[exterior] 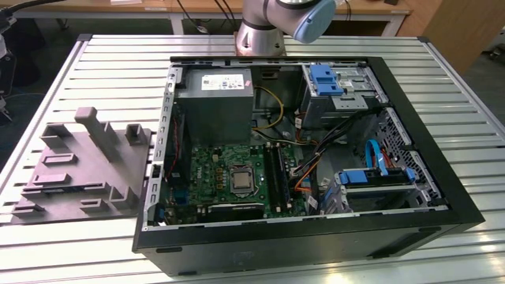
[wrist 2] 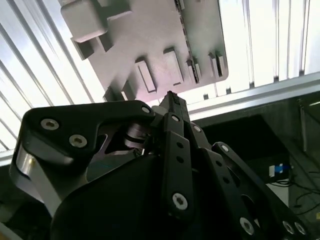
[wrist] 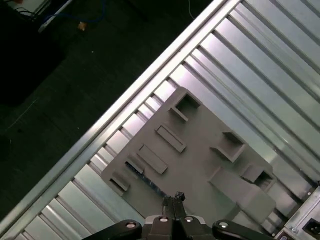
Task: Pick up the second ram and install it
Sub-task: 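Pick up the second ram and move it above second insertion slot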
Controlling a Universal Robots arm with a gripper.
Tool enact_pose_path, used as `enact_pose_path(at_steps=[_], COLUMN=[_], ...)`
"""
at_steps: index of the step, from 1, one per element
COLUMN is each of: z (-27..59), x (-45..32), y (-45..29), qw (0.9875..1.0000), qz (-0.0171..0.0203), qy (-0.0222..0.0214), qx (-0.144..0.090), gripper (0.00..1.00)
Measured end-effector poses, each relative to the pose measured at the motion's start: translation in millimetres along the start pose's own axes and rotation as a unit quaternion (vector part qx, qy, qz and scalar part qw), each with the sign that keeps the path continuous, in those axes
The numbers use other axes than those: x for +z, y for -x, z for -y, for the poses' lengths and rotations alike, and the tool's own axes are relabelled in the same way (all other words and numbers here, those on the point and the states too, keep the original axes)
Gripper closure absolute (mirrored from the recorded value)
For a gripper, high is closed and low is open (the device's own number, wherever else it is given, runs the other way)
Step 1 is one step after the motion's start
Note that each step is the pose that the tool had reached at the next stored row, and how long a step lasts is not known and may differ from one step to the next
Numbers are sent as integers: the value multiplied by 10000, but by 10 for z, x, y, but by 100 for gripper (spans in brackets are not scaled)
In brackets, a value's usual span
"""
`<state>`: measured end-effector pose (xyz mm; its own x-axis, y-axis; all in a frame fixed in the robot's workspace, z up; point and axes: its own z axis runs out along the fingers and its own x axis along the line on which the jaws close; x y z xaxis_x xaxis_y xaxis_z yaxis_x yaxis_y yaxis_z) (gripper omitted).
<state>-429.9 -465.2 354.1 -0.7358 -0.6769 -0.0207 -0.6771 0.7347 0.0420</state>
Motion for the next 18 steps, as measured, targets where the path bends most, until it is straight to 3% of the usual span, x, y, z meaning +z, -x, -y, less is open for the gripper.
enact_pose_path(at_steps=[5, 9, 14, 18], z=[1, 1, 2, 3], x=[13, 25, 45, 62], y=[0, -1, -1, -1], qw=[9990, 9967, 9919, 9867], qz=[-20, -36, -56, -72], qy=[8, 15, 24, 31], qx=[-449, -813, -1268, -1623], gripper=[90, 90, 90, 90])
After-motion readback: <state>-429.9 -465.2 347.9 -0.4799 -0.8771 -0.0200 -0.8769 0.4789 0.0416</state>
